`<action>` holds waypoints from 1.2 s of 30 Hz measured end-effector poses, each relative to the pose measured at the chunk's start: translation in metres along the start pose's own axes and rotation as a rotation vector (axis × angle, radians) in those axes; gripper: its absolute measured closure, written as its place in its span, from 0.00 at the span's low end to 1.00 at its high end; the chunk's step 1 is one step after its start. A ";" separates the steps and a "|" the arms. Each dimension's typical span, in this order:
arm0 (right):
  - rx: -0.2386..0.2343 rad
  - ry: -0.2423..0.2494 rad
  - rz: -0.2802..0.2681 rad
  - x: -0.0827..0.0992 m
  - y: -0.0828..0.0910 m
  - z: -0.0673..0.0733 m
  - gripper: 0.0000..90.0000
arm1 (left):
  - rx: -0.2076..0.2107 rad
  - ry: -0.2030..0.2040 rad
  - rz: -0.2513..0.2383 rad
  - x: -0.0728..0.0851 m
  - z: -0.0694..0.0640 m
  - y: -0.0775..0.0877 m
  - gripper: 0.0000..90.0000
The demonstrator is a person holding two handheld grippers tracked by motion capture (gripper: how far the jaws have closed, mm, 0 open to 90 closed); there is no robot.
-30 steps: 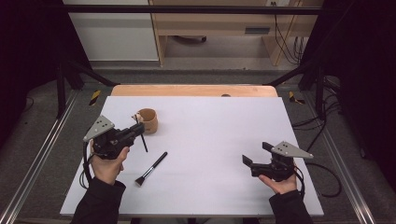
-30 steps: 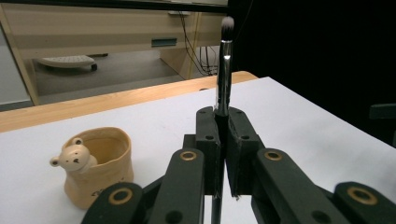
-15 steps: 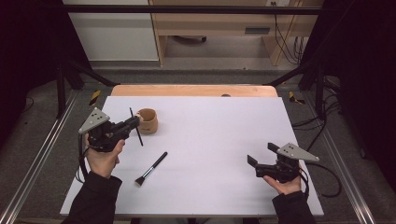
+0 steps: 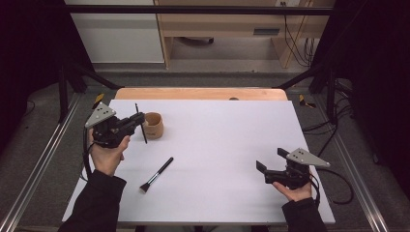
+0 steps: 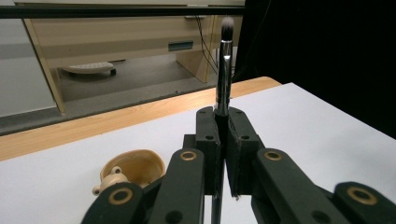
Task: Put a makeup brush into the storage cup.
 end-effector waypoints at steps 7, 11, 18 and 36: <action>-0.001 0.001 -0.003 0.000 0.000 0.001 0.08 | -0.015 -0.014 0.007 -0.006 0.004 -0.011 0.94; -0.002 0.001 -0.004 -0.001 0.000 0.001 0.08 | -0.031 -0.025 0.016 -0.009 0.008 -0.017 0.94; 0.000 0.005 -0.006 -0.001 0.000 0.001 0.08 | -0.039 -0.035 0.030 -0.008 0.014 -0.028 0.94; -0.002 0.007 -0.001 0.000 -0.002 0.002 0.08 | -0.080 -0.046 0.041 -0.005 0.036 -0.056 0.94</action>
Point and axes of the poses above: each handheld gripper's, and its own axes: y roughly backward along the jaws, x roughly out of its underside, z roughly to its left, the point moved 9 cm from there along -y, roughly forward along the jaws
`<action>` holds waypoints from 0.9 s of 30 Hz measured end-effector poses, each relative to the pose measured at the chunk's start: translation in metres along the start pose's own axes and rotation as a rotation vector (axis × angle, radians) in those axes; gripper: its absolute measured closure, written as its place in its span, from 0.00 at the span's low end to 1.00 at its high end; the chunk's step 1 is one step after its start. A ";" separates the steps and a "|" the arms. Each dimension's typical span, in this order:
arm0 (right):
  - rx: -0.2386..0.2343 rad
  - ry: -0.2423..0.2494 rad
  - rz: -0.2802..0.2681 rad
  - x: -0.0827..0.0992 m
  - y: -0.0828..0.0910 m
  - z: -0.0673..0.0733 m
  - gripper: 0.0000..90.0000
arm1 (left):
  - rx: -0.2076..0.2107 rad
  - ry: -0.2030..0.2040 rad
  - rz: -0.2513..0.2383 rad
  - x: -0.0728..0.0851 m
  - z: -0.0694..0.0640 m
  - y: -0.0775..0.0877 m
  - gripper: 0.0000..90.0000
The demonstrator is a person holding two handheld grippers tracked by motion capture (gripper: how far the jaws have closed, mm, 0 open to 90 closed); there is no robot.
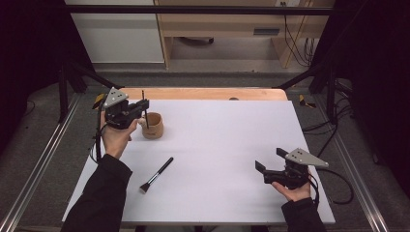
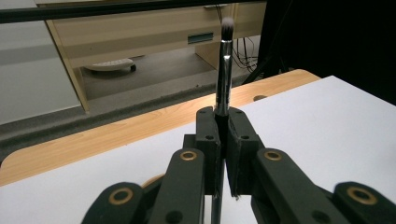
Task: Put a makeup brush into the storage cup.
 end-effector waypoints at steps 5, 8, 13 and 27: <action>0.001 -0.002 0.001 0.000 0.000 0.000 0.08 | 0.000 0.014 -0.004 0.000 0.004 -0.008 0.94; 0.001 -0.001 0.001 0.000 0.000 -0.001 0.08 | -0.015 0.012 -0.002 0.000 0.006 -0.014 0.94; 0.002 0.001 0.003 0.001 -0.001 0.000 0.08 | -0.018 0.026 -0.006 -0.001 0.010 -0.020 0.94; 0.002 -0.001 0.008 0.002 -0.002 0.000 0.08 | -0.047 0.034 -0.019 0.000 0.020 -0.041 0.94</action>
Point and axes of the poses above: each handheld gripper's, and its own axes: y roughly backward along the jaws, x roughly out of its underside, z roughly to its left, the point moved 9 cm from there along -y, roughly forward along the jaws
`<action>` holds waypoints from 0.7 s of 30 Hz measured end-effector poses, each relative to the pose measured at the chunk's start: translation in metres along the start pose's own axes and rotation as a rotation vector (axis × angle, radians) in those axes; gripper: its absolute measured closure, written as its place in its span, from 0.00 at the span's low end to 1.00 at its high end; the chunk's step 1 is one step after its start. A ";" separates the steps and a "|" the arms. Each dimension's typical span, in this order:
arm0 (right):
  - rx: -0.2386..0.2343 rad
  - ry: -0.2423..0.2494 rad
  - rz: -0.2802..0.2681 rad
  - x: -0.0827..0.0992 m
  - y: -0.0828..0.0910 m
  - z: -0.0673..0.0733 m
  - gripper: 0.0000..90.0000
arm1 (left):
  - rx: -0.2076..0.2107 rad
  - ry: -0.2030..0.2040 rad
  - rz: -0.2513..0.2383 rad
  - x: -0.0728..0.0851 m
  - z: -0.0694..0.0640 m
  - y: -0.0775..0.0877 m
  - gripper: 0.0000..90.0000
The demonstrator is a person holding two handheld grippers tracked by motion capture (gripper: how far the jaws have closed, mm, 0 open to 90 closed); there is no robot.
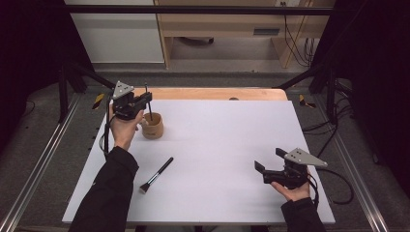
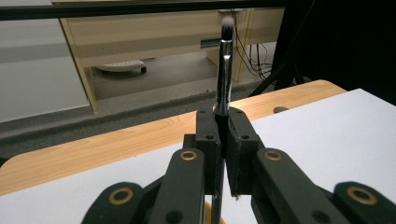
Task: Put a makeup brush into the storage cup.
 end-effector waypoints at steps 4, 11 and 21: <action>-0.001 0.000 0.000 0.000 0.000 0.000 0.08 | -0.011 -0.006 0.002 0.002 0.001 -0.005 0.94; -0.002 0.001 0.002 0.000 -0.001 0.001 0.08 | -0.026 -0.007 0.022 0.009 0.006 -0.013 0.94; -0.005 0.002 0.003 0.001 -0.001 0.002 0.08 | -0.031 0.007 0.042 0.021 0.009 -0.017 0.94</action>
Point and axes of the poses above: each handheld gripper's, and its own axes: y roughly backward along the jaws, x roughly out of its underside, z roughly to its left, the point moved 9 cm from there along -y, roughly forward along the jaws
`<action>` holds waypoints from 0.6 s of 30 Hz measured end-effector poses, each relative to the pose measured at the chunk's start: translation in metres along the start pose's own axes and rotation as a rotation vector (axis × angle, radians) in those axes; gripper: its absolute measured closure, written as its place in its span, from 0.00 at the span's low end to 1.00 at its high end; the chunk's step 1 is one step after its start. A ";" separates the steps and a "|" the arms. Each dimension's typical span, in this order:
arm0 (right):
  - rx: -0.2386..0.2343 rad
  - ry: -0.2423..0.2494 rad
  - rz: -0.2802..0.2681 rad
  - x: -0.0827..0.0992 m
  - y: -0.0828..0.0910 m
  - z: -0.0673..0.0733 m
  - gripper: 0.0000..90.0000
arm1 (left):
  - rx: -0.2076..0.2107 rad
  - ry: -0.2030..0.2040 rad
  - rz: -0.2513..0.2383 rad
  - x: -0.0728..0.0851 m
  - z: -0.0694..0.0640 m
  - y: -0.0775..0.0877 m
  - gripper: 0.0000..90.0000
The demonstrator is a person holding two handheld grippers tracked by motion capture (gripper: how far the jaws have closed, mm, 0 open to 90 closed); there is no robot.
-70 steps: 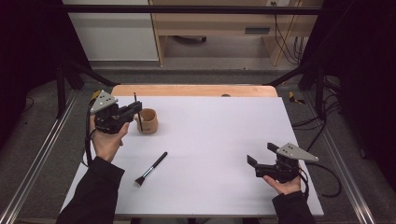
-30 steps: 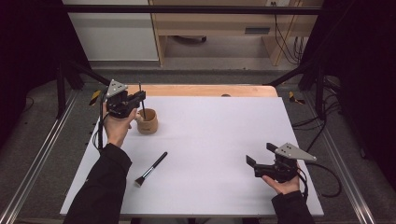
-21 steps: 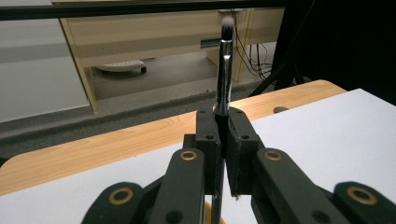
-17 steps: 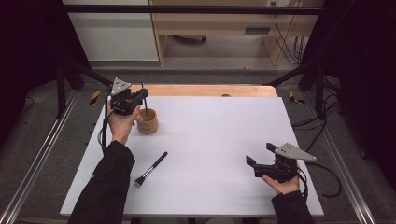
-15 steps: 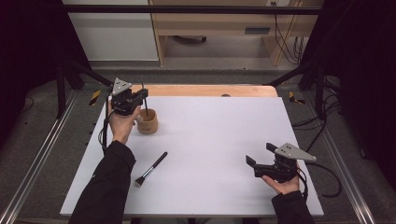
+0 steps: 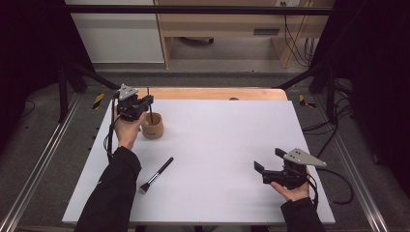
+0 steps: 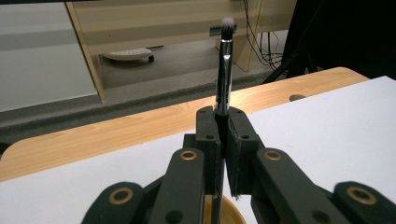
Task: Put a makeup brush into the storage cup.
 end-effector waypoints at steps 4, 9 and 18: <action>0.002 0.001 0.000 0.000 0.000 0.000 0.08 | -0.002 -0.003 0.004 0.004 0.001 0.000 0.94; 0.000 0.001 0.002 0.000 0.000 0.000 0.08 | 0.005 0.004 0.012 0.011 0.001 -0.001 0.94; 0.001 0.001 0.002 0.000 0.000 0.001 0.08 | 0.008 0.006 0.025 0.021 0.000 -0.003 0.94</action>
Point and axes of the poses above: each handheld gripper's, and its own axes: y roughly backward along the jaws, x roughly out of its underside, z roughly to its left, the point moved 9 cm from there along -y, roughly forward along the jaws
